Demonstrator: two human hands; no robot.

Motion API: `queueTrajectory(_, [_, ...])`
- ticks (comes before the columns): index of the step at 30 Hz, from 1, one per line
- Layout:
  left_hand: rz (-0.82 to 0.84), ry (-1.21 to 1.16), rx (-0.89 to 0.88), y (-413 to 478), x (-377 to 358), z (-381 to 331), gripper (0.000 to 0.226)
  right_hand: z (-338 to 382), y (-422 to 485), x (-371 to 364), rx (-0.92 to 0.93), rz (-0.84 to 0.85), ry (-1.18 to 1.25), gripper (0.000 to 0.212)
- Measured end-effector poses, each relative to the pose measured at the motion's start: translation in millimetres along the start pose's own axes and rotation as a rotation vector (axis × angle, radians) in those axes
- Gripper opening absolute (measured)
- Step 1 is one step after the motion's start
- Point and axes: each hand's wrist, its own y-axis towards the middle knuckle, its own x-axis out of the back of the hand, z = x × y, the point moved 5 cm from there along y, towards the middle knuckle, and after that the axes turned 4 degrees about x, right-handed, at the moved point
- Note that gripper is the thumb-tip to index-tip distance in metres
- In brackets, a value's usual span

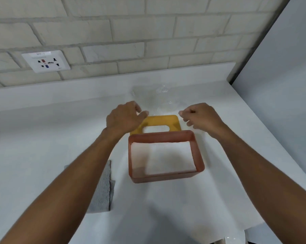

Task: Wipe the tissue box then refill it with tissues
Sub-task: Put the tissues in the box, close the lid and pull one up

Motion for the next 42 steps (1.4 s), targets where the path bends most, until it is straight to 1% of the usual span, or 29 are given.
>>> queueTrajectory(1, [0.068, -0.064, 0.106, 9.8, -8.1, 11.5, 0.044, -13.5, 11.7, -5.5, -0.099, 0.017, 0.074, 0.025])
queueTrajectory(2, [0.148, -0.159, 0.213, 17.0, -19.2, 23.2, 0.046, -26.3, 21.1, -12.1, -0.188, 0.034, 0.106, 0.029])
queueTrajectory(4, [0.265, -0.314, 0.375, 24.6, -39.5, 40.0, 0.033, -48.4, 34.8, -26.6, -0.312, 0.072, 0.092, 0.034])
queueTrajectory(6, [0.279, -0.370, 0.452, 33.4, -55.4, 52.4, 0.019, -58.5, 39.4, -40.6, -0.367, 0.130, 0.105, 0.033])
queueTrajectory(9, [0.254, -0.486, 0.478, 42.5, -65.3, 60.8, 0.005, -67.3, 46.5, -51.5, -0.393, 0.146, 0.198, 0.037])
queueTrajectory(10, [0.260, -0.541, 0.484, 42.8, -66.1, 61.3, 0.005, -68.0, 47.5, -52.9, -0.399, 0.156, 0.220, 0.037])
queueTrajectory(13, [0.272, -0.724, 0.490, 41.6, -64.8, 57.5, 0.012, -66.8, 51.5, -51.4, -0.417, 0.157, 0.352, 0.027])
queueTrajectory(17, [0.227, -0.926, 0.476, 42.3, -48.7, 44.7, 0.022, -52.8, 57.2, -29.0, -0.400, 0.044, 0.575, 0.009])
queueTrajectory(20, [0.259, -1.003, 0.487, 37.3, -31.6, 36.1, 0.009, -40.8, 49.9, -6.9, -0.382, 0.040, 0.606, 0.010])
queueTrajectory(22, [0.259, -0.965, 0.461, 29.7, -20.3, 29.4, 0.006, -36.7, 36.7, 2.5, -0.382, 0.075, 0.611, 0.011])
queueTrajectory(23, [0.255, -0.915, 0.435, 25.2, -16.1, 26.0, 0.011, -36.1, 29.1, 4.6, -0.382, 0.094, 0.627, 0.015])
queueTrajectory(25, [0.239, -0.825, 0.386, 18.1, -13.8, 20.9, 0.027, -37.4, 15.0, 4.9, -0.370, 0.125, 0.646, 0.022])
queueTrajectory(26, [0.225, -0.789, 0.366, 13.9, -14.7, 18.4, 0.029, -38.3, 8.0, 4.0, -0.356, 0.143, 0.617, 0.022])
queueTrajectory(27, [0.211, -0.760, 0.346, 9.7, -15.6, 15.9, 0.027, -38.8, 1.5, 2.8, -0.341, 0.161, 0.563, 0.020])
queueTrajectory(28, [0.205, -0.741, 0.329, 7.0, -17.6, 14.5, 0.030, -38.7, -4.1, 1.6, -0.325, 0.173, 0.498, 0.015])
queueTrajectory(29, [0.204, -0.715, 0.315, 3.7, -19.3, 13.8, 0.040, -38.2, -9.0, 0.4, -0.306, 0.177, 0.439, 0.013])
queueTrajectory(30, [0.199, -0.685, 0.296, 1.2, -21.8, 13.8, 0.049, -37.8, -12.9, -0.4, -0.285, 0.170, 0.390, 0.016])
queueTrajectory(32, [0.163, -0.590, 0.274, -5.3, -24.1, 15.8, 0.055, -35.3, -19.8, -1.4, -0.244, 0.140, 0.312, 0.025])
queueTrajectory(35, [0.103, -0.432, 0.248, -21.4, -20.9, 15.4, 0.042, -30.7, -29.6, -3.6, -0.190, 0.101, 0.216, 0.038])
queueTrajectory(36, [0.093, -0.383, 0.245, -26.2, -20.3, 16.8, 0.053, -28.5, -32.6, -4.6, -0.174, 0.088, 0.179, 0.044])
queueTrajectory(37, [0.082, -0.332, 0.240, -32.5, -18.7, 17.5, 0.073, -26.2, -36.4, -5.2, -0.161, 0.070, 0.136, 0.049])
queueTrajectory(38, [0.060, -0.273, 0.221, -38.6, -17.4, 17.9, 0.087, -24.8, -41.6, -5.2, -0.157, 0.043, 0.084, 0.056])
queueTrajectory(39, [0.026, -0.204, 0.190, -45.3, -15.6, 17.3, 0.091, -24.3, -47.1, -4.9, -0.163, 0.010, 0.022, 0.064])
queueTrajectory(40, [0.000, -0.140, 0.159, -51.9, -14.7, 16.6, 0.091, -23.7, -53.3, -4.3, -0.167, -0.024, -0.050, 0.068])
queueTrajectory(42, [-0.012, -0.038, 0.113, -63.8, -16.3, 16.0, 0.090, -20.3, -66.0, -3.9, -0.167, -0.065, -0.193, 0.069])
